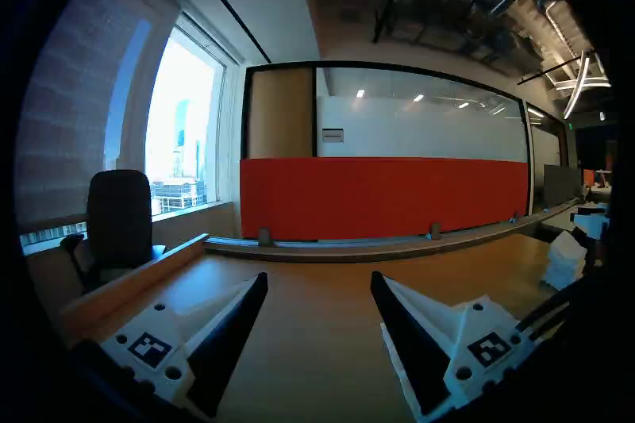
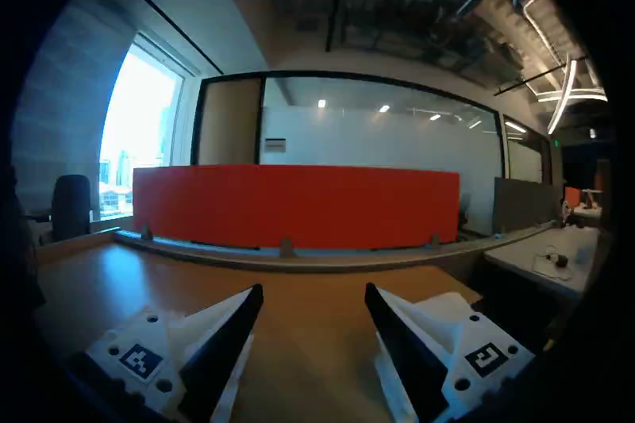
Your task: Fold towel
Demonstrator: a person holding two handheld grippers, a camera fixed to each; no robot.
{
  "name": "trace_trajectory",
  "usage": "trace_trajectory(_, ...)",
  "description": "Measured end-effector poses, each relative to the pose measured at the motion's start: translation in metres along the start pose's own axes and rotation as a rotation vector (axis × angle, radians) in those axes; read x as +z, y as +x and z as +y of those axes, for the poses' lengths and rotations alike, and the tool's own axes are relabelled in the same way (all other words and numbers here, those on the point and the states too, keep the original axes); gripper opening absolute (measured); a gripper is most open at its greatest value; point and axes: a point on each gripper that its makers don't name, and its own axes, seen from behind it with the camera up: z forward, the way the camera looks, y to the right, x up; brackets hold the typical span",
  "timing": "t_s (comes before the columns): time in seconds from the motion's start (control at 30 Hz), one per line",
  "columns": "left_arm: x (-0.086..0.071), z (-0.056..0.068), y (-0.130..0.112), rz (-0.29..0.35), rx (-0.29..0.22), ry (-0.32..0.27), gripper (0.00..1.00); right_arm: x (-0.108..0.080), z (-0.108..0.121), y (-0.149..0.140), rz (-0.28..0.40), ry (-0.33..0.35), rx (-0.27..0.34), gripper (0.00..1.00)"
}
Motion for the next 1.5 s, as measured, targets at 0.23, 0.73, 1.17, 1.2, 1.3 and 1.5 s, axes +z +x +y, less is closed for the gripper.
trace_trajectory(0.23, -0.002, -0.002, 0.047, 0.003, 0.01, 0.0, 0.96, -0.004, 0.006, 0.055, 0.009, -0.022, 0.006, 1.0)
trace_trajectory(0.73, -0.005, 0.005, 0.078, -0.053, 0.013, -0.03, 0.96, -0.009, 0.004, 0.107, -0.009, -0.02, -0.006, 0.99)
trace_trajectory(1.17, -0.006, 0.035, 0.087, -0.134, 0.061, -0.207, 0.96, -0.008, -0.03, 0.12, -0.058, 0.151, -0.093, 1.0)
trace_trajectory(1.2, -0.005, 0.036, 0.086, -0.14, 0.065, -0.217, 0.96, -0.007, -0.032, 0.121, -0.063, 0.162, -0.099, 1.0)
trace_trajectory(1.3, -0.004, 0.041, 0.084, -0.159, 0.078, -0.242, 0.96, -0.005, -0.038, 0.119, -0.084, 0.192, -0.112, 1.0)
trace_trajectory(1.5, -0.004, 0.054, 0.071, -0.21, 0.117, -0.311, 0.96, -0.007, -0.054, 0.099, -0.158, 0.281, -0.146, 1.0)
